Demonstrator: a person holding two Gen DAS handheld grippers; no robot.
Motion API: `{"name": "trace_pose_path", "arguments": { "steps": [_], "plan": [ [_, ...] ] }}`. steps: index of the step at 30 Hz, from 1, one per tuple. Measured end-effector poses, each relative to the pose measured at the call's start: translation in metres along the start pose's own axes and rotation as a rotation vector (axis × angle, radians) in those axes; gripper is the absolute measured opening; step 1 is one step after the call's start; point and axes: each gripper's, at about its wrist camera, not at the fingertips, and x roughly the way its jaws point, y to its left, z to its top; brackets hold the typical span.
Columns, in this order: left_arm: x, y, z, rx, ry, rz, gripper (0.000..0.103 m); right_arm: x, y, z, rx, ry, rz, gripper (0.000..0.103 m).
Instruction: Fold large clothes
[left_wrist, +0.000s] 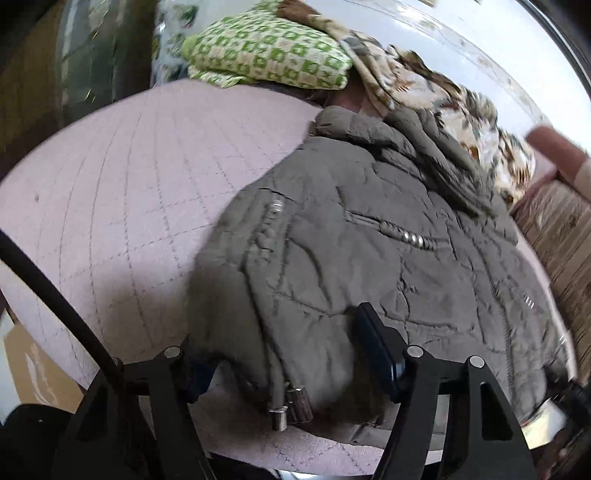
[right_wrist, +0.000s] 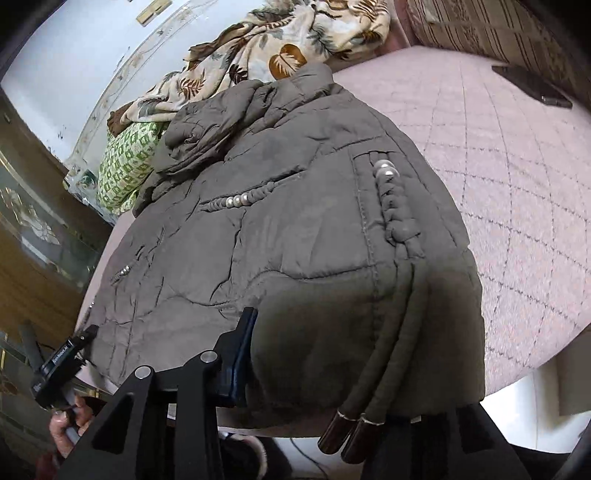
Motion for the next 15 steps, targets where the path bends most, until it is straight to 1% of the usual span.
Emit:
{"name": "trace_pose_path", "arguments": {
  "steps": [3, 6, 11, 15],
  "plan": [
    [0.001, -0.012, -0.003, 0.059, -0.019, 0.037, 0.069, 0.000, 0.000, -0.002, -0.009, -0.021, 0.003, 0.045],
    [0.005, -0.014, -0.005, 0.071, -0.028, 0.068, 0.070, -0.002, -0.002, -0.006, -0.006, -0.044, 0.015, 0.045],
    [0.006, -0.019, -0.007, 0.097, -0.061, 0.109, 0.070, -0.006, -0.006, -0.010, 0.006, -0.049, 0.030, 0.045],
    [0.006, -0.018, -0.009, 0.101, -0.073, 0.109, 0.071, -0.005, -0.006, -0.010, 0.018, -0.056, 0.028, 0.044]
  ]
}}
